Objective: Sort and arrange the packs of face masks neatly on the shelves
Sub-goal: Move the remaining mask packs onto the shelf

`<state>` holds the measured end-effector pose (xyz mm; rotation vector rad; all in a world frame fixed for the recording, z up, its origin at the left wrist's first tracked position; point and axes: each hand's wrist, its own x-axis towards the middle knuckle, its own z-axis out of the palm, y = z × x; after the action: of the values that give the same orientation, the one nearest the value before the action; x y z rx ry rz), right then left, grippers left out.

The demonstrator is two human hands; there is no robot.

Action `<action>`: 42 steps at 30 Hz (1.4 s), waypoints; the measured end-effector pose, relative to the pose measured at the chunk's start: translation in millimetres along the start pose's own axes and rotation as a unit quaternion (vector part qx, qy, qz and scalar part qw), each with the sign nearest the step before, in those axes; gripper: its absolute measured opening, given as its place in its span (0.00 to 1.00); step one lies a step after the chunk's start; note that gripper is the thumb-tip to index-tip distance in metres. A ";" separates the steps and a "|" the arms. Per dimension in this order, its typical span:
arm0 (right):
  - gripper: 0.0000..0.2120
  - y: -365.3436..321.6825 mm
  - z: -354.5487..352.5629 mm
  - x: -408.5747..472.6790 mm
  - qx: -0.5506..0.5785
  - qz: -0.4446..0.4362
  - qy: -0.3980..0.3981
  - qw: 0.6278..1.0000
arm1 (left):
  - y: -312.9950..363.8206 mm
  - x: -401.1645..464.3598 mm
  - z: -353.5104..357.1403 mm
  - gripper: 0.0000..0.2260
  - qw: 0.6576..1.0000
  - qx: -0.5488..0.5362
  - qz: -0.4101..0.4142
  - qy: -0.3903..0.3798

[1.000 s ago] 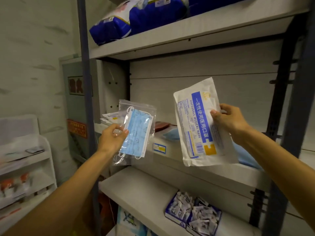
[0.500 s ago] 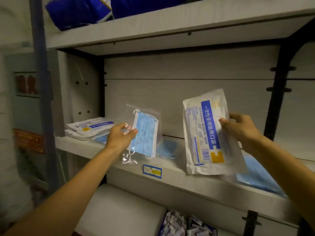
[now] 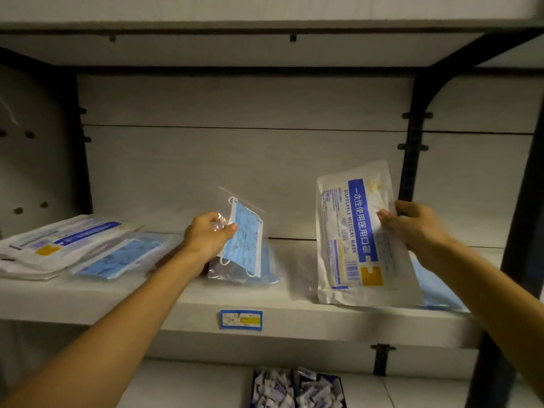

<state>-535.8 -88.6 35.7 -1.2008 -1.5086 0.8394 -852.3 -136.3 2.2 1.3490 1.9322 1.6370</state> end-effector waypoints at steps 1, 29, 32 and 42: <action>0.12 0.5 0.2 -1.5 0.002 0.002 0.000 1.000 | -3.2 5.3 3.4 0.08 1.000 0.015 0.009 -0.014; 0.04 4.5 -14.5 0.2 0.036 -0.017 -0.046 0.998 | -14.2 5.7 5.3 0.14 0.909 0.400 0.117 0.024; 0.09 3.1 -13.3 -1.1 0.051 -0.024 -0.055 0.997 | -13.7 -6.3 -6.8 0.15 0.895 0.428 0.120 0.042; 0.16 -0.6 44.6 -17.2 0.122 0.011 -0.129 0.984 | -36.4 -54.0 -66.4 0.16 0.874 0.474 0.085 0.064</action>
<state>-578.6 -102.6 19.6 -0.9565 -1.5458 1.1948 -887.7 -217.2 -27.0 1.7699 2.9511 0.7889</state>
